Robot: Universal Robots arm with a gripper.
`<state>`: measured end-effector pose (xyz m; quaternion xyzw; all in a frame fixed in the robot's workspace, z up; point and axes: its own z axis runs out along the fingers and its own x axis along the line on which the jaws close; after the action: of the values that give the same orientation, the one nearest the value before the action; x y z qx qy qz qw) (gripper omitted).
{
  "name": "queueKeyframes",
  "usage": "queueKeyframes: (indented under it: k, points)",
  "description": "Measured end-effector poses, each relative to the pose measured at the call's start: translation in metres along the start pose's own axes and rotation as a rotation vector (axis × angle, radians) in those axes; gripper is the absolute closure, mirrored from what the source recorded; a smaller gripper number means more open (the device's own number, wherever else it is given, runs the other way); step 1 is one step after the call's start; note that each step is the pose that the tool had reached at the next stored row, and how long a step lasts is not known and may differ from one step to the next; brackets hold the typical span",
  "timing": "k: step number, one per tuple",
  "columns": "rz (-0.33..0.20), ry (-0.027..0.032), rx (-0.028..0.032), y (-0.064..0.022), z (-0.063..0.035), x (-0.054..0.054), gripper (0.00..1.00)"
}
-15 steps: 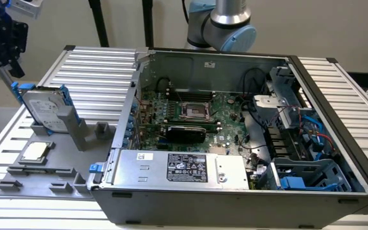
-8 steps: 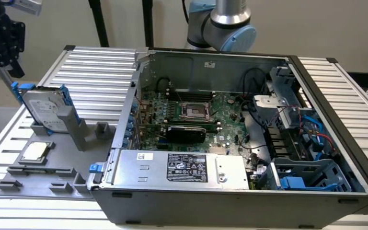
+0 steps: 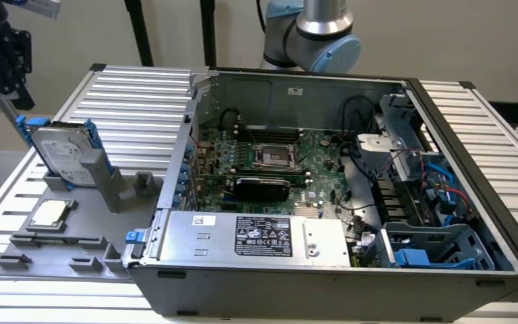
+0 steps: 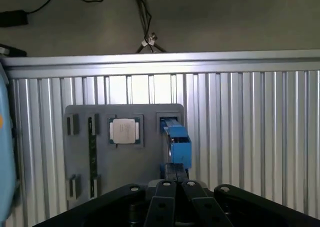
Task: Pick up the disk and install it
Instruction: 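Pick up the disk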
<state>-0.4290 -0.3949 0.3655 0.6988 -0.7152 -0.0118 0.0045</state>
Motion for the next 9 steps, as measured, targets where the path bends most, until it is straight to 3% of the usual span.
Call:
queueKeyframes:
  k: [9]
  points:
    - [-0.024, 0.0001, 0.0031, 0.0033, 0.004, -0.0099, 0.89]
